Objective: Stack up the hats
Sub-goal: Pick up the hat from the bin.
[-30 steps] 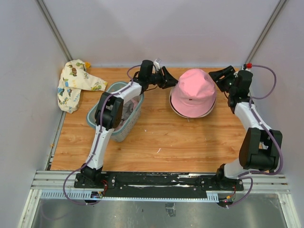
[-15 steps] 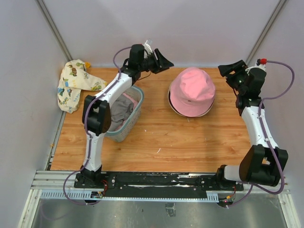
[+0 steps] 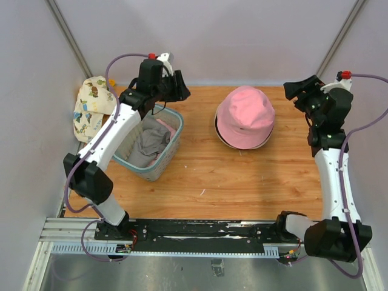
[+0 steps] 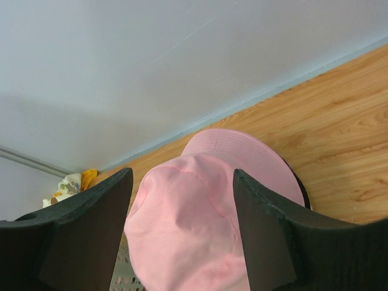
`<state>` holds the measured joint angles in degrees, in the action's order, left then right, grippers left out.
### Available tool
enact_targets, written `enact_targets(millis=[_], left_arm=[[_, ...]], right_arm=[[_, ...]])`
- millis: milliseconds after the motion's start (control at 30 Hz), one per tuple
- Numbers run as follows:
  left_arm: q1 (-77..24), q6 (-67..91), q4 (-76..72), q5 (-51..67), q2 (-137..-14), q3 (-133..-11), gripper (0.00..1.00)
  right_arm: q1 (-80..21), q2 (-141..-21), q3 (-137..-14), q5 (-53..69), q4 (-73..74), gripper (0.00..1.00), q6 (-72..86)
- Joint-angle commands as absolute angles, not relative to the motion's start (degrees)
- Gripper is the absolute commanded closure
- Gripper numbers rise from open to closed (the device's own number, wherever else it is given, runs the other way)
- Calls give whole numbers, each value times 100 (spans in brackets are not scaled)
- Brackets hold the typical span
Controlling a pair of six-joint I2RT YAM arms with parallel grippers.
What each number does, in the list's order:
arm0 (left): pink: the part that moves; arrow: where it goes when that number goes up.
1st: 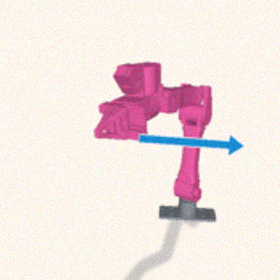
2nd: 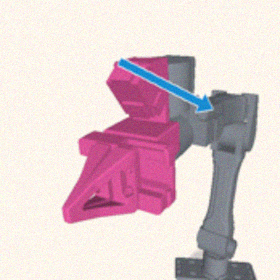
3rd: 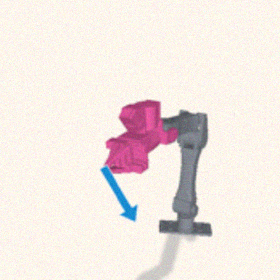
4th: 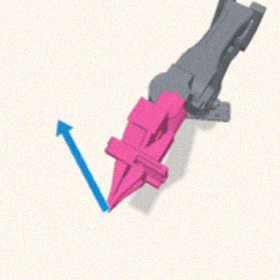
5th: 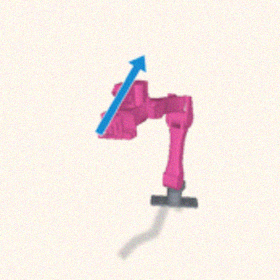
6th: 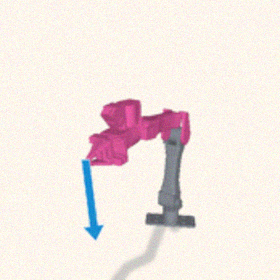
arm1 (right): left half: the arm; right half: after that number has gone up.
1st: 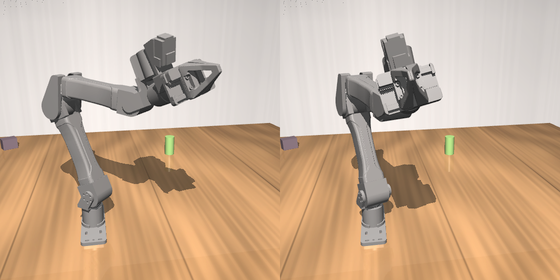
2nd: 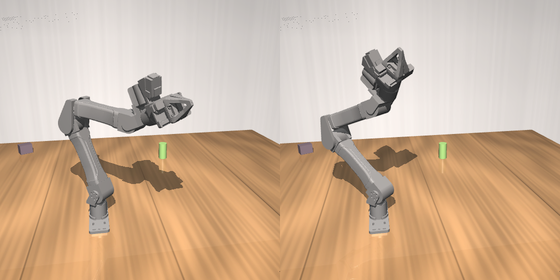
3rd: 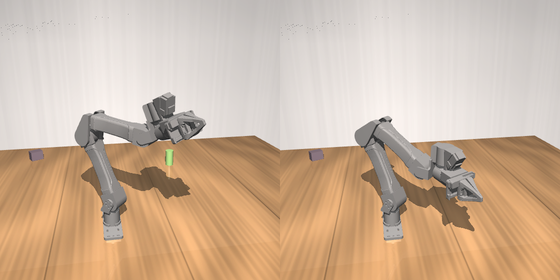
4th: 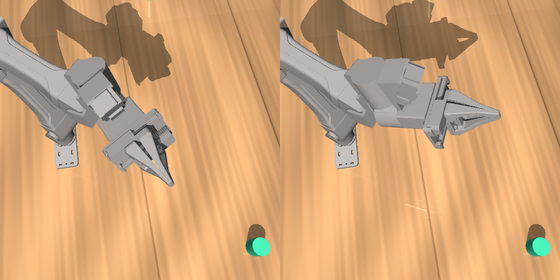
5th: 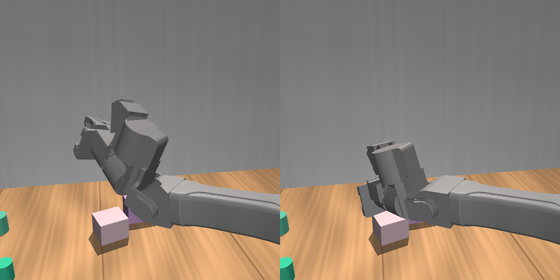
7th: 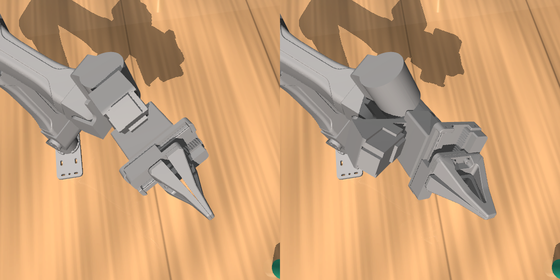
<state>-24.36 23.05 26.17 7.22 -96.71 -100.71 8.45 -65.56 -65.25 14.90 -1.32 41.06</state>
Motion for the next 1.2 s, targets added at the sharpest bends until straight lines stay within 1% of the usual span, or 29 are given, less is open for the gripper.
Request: enact_targets(millis=[0,233,333,500,833,1167], left_arm=[[-2518,1587,3375,-288,-8883,-9108,47],[-2831,1385,3669,-1269,-8080,-7805,50],[-2856,1384,3671,-1676,-7921,-7477,50],[-2865,1341,3670,-1946,-7817,-7202,50],[-2865,1248,3424,-1835,-7877,-6697,48],[-2802,1231,2941,-1632,-8116,-6321,40]], right_arm=[[498,-6153,-6729,1402,503,32,3557],[-68,-5582,-6401,1161,855,32,3302],[-382,-5455,-6270,946,924,32,3192],[-781,-5335,-6022,718,912,32,3141],[-1181,-5181,-5601,557,797,32,3146],[-1463,-5161,-5442,431,773,32,3112]])
